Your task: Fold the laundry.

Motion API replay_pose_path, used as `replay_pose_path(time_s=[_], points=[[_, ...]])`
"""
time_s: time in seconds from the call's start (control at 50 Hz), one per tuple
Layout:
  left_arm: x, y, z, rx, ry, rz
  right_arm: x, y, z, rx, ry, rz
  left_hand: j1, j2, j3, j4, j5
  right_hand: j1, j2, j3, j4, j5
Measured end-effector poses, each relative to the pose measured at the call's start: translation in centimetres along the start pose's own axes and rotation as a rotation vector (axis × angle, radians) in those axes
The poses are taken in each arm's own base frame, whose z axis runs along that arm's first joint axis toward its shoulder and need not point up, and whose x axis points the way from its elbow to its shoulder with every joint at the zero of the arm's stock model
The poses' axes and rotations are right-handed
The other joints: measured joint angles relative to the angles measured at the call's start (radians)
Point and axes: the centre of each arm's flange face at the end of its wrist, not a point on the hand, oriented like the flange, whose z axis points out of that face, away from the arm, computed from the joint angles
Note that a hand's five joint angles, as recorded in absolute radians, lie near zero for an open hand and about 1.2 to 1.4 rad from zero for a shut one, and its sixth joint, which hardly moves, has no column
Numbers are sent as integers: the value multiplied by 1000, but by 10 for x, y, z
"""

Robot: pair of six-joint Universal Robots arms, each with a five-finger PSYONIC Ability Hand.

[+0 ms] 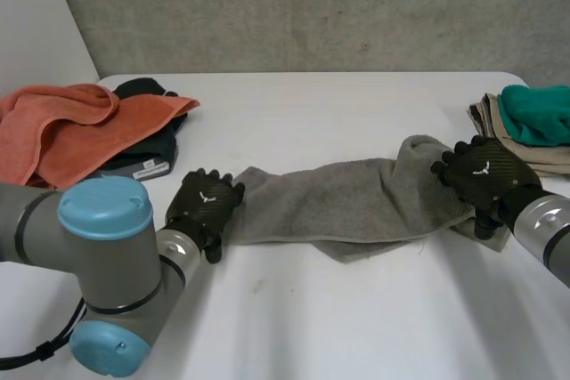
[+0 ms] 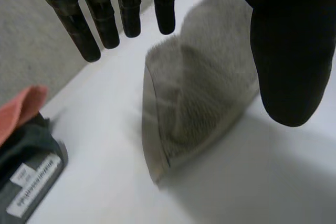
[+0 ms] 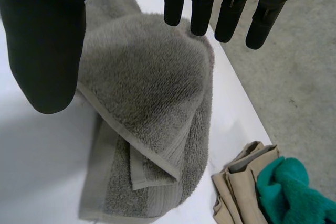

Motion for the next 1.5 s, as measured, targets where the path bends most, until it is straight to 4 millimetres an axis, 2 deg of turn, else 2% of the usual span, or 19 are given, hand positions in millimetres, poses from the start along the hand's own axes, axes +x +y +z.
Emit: replay_pose_path(time_s=[0.22, 0.34, 0.36, 0.42, 0.44, 0.48, 0.68, 0.74, 0.82, 0.98, 1.06, 1.08, 1.16, 1.24, 1.28, 1.34, 1.4, 1.44, 1.5], points=[[1, 16, 19, -39, 1, 15, -6, 42, 45, 3, -9, 15, 65, 88, 88, 87, 97, 18, 8, 19, 20, 23], [-3, 20, 33, -44, -13, 8, -8, 56, 68, 12, -11, 22, 364, 351, 350, 357, 363, 333, 334, 311, 309, 301], [-3, 21, 36, -42, -16, 7, -8, 58, 72, 17, -7, 22, 530, 509, 508, 513, 492, 500, 526, 498, 497, 472], [-3, 22, 40, -41, -18, 6, -6, 59, 78, 26, 1, 20, 530, 509, 508, 513, 492, 687, 727, 697, 686, 672], [-3, 22, 43, -39, -20, 6, -5, 59, 81, 32, 6, 18, 709, 717, 706, 714, 706, 759, 820, 785, 787, 767], [-3, 22, 46, -35, -22, 6, -4, 59, 84, 41, 14, 17, 810, 869, 866, 874, 857, 759, 843, 828, 833, 788], [-7, 14, 58, 5, -47, 3, 11, 47, 84, 63, 52, 62, 810, 899, 895, 908, 864, 759, 843, 835, 844, 789], [-14, 5, 57, 29, -68, -2, 19, 39, 79, 71, 67, 74, 810, 899, 895, 908, 864, 759, 843, 835, 844, 788], [-36, -27, 44, 106, -128, -17, 43, 13, 63, 92, 99, 104, 810, 900, 895, 908, 864, 759, 843, 835, 844, 789], [-74, -100, -15, 307, -229, -34, 96, -55, 10, 139, 154, 147, 810, 901, 895, 908, 864, 759, 843, 836, 845, 792], [-90, -137, -57, 415, -274, -39, 123, -94, -29, 187, 218, 134, 810, 902, 899, 909, 864, 759, 843, 839, 845, 792], [-96, -149, -74, 451, -288, -42, 134, -110, -47, 209, 257, 122, 810, 903, 900, 909, 864, 759, 843, 839, 846, 792], [-104, -167, -104, 495, -306, -45, 151, -135, -85, 242, 339, 97, 810, 903, 900, 909, 864, 759, 843, 839, 846, 792], [-106, -172, -116, 493, -305, -44, 156, -138, -97, 227, 363, 93, 810, 903, 900, 909, 864, 759, 843, 839, 846, 792], [-105, -170, -113, 472, -298, -41, 155, -131, -90, 194, 343, 98, 810, 903, 900, 909, 864, 759, 843, 839, 847, 792], [-100, -158, -92, 404, -270, -35, 146, -113, -65, 114, 270, 99, 810, 903, 900, 909, 864, 759, 843, 839, 847, 792], [-94, -143, -62, 330, -241, -27, 131, -92, -34, 27, 188, 85, 810, 903, 900, 909, 864, 759, 843, 839, 847, 792], [-88, -129, -32, 272, -217, -18, 118, -76, -8, -38, 146, 63, 810, 903, 900, 909, 864, 759, 843, 839, 847, 792], [-85, -121, 0, 241, -209, -1, 112, -63, 19, -81, 152, 37, 810, 903, 900, 909, 864, 759, 843, 839, 847, 792]])
